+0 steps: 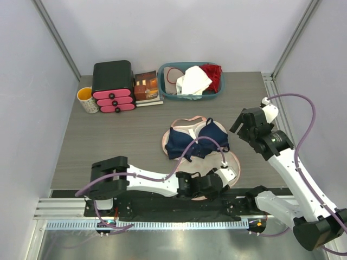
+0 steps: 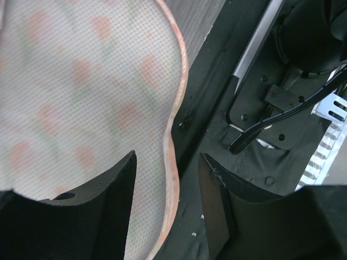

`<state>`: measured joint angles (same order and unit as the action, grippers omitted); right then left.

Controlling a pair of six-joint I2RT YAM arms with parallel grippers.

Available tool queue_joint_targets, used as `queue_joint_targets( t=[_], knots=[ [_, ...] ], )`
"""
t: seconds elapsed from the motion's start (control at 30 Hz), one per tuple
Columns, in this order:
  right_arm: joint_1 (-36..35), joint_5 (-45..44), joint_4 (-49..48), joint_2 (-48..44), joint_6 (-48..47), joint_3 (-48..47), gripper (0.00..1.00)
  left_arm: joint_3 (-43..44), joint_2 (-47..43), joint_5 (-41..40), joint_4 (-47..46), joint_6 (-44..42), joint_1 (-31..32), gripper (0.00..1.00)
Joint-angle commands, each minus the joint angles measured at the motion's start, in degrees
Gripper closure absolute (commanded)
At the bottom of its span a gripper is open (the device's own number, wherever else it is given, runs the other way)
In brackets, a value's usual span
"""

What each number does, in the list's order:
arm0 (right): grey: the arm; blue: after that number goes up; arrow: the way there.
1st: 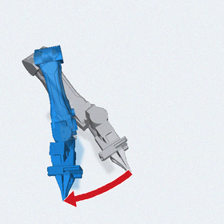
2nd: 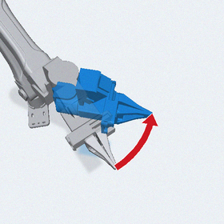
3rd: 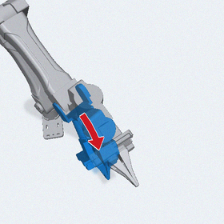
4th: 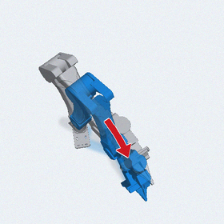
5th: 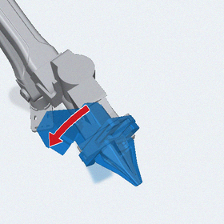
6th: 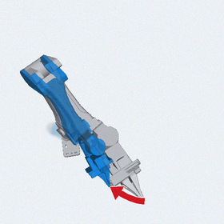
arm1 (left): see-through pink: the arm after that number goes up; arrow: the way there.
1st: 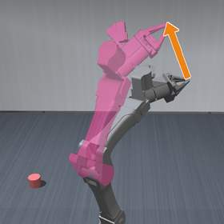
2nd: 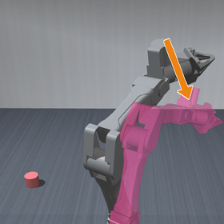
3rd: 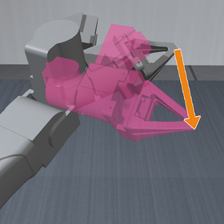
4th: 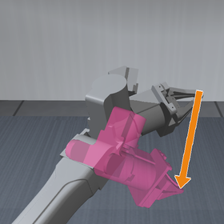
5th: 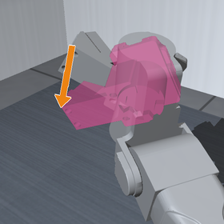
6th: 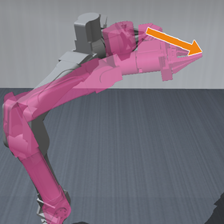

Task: Place the bra in the laundry bag and zip it closed
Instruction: Close the laundry bag at the center of the board.

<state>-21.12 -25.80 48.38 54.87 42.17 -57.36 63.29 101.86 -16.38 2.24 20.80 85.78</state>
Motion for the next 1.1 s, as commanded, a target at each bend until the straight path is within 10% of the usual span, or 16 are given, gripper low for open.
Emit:
queue_joint_targets(
  t=[0.0, 0.47, 0.63, 0.77, 1.07],
  knots=[
    [0.29, -5.13, 3.39, -2.31, -0.34, -3.28, 0.18, 4.82, 4.2, 1.97, -3.82, -2.78, -0.35, 0.51],
    [0.47, -4.43, 4.09, -3.28, -1.83, -3.37, 0.18, 7.03, 12.48, 1.35, -3.12, -2.6, -1.57, 0.57],
    [0.56, -4.35, 4.09, -3.54, -1.83, -2.67, 0.17, 7.2, 13.8, -0.76, -2.94, -2.95, -1.84, 0.79],
    [0.47, -5.22, 5.23, -4.07, -1.48, -2.66, 0.17, 10.18, 9.69, -1.99, 4.15, -2.69, -2.02, 1.0],
    [1.26, -9.17, 7.43, -4.07, -0.87, -4.33, 0.18, 9.84, -3.77, 3.63, 14.37, -2.87, -5.44, 1.0]
  ],
)
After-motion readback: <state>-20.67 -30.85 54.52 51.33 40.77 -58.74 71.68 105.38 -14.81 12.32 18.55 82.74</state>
